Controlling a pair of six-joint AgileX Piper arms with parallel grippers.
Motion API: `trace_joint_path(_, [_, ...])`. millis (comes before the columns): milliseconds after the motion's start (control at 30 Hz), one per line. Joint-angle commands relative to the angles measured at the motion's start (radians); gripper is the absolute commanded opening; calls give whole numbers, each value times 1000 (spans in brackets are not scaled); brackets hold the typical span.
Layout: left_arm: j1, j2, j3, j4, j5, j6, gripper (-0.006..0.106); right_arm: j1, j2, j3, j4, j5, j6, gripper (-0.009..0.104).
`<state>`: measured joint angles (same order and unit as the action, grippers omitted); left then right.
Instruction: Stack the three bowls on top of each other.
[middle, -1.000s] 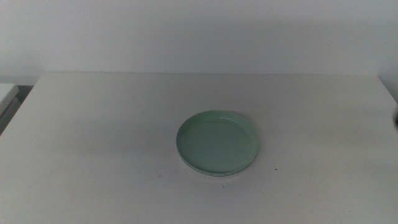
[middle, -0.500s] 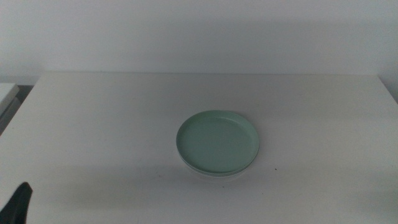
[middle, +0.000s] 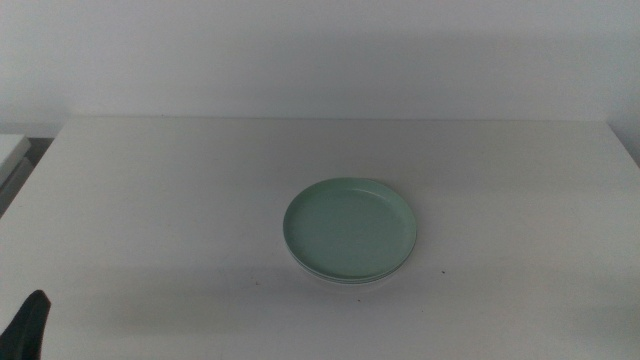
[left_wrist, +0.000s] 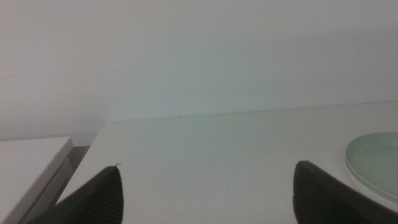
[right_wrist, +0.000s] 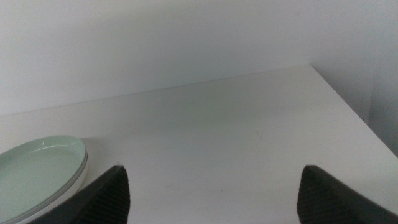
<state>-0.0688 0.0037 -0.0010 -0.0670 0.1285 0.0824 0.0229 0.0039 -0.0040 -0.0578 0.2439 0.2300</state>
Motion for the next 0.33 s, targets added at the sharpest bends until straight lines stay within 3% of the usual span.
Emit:
trace_joint_path(0, [1, -4, 1, -11, -21, -4, 94, -5, -4, 4, -3, -12, -2, 93])
trace_joint_path(300, [1, -4, 1, -9, -36, -4, 94, -5, -4, 4, -3, -12, -2, 93])
